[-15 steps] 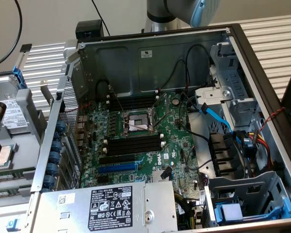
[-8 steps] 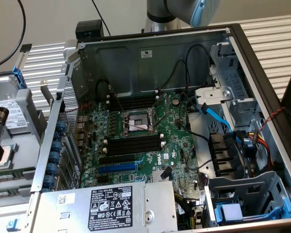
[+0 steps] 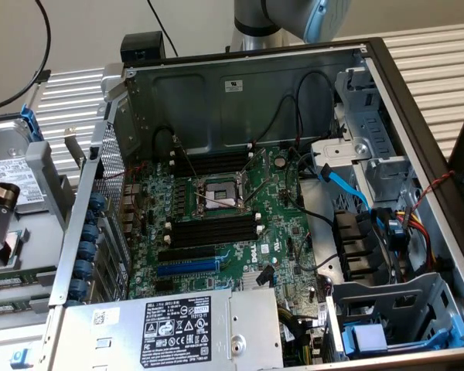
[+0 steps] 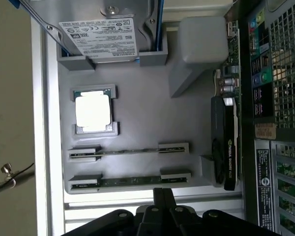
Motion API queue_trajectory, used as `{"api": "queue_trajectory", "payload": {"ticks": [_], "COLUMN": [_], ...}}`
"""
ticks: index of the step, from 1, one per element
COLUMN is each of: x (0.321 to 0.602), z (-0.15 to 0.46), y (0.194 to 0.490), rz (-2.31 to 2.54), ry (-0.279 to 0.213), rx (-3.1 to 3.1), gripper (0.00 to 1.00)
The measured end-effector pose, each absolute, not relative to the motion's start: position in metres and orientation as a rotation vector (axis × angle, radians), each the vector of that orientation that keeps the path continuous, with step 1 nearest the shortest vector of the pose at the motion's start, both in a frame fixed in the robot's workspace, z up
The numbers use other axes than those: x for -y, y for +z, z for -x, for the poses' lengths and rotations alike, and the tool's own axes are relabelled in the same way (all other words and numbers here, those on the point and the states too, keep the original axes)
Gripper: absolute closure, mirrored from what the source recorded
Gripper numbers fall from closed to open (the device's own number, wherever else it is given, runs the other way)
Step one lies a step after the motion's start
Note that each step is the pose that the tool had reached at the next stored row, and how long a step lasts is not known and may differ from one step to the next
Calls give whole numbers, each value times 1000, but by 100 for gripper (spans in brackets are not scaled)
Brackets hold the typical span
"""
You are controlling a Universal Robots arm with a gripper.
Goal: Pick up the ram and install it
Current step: 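Pick up the ram and move it above insertion slot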
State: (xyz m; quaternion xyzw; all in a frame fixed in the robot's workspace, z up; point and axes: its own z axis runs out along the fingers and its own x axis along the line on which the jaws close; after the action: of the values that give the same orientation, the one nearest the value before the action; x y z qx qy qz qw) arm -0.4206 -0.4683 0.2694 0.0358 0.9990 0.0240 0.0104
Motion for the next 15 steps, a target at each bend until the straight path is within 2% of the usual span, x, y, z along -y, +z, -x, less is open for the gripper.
{"api": "queue_trajectory", "payload": {"ticks": [15], "x": [469], "z": [423], "y": [246], "rz": [-112], "ry": [74], "rx": [-3118], "gripper": [89]}}
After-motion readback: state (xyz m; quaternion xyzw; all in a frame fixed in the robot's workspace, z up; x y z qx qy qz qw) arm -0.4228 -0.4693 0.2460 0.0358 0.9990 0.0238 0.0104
